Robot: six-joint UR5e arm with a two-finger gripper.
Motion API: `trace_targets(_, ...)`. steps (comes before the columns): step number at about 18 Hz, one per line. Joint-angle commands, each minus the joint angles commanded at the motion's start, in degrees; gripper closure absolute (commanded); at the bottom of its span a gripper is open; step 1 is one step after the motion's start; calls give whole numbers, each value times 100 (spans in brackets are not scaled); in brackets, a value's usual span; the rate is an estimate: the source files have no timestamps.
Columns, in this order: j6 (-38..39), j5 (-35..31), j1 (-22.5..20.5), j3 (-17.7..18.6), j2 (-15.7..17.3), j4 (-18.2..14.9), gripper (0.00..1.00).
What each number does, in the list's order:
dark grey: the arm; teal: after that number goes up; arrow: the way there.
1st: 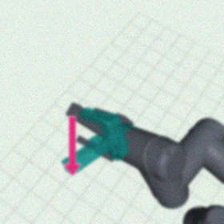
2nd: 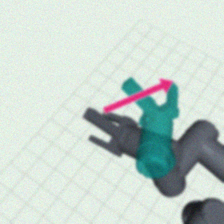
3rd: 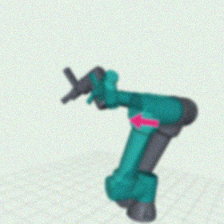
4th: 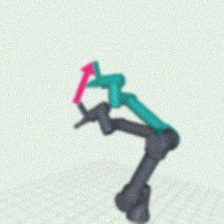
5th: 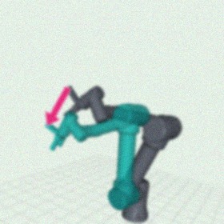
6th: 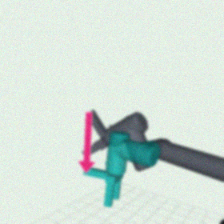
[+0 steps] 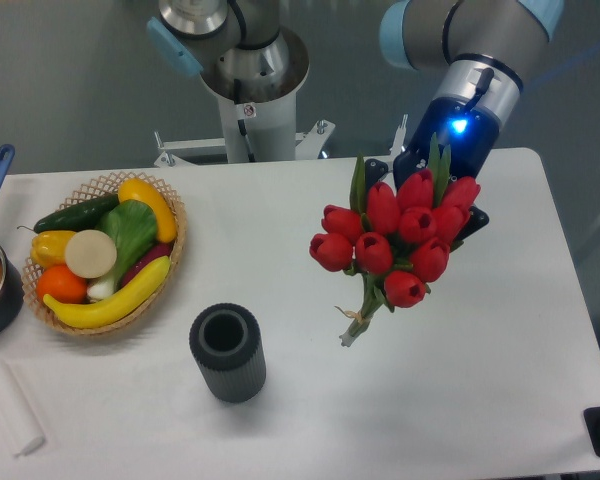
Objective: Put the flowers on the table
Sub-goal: 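Carry the red tulip bunch in the gripper toward the table center, then tilt the gripper and lower the tulips flat onto the table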
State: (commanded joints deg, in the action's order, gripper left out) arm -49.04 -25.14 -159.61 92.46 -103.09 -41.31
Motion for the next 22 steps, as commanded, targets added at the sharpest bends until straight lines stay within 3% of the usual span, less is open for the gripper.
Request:
trace_targets(8,-44,-289,-26,18,-53,0,68)
trace_targets(13,-53,-1738,-35,-17,61,0,68)
trace_targets(17,-184,-2537,0,44,114,-17,68)
trace_targets(22,-483,-4935,842,184,70,-61,68)
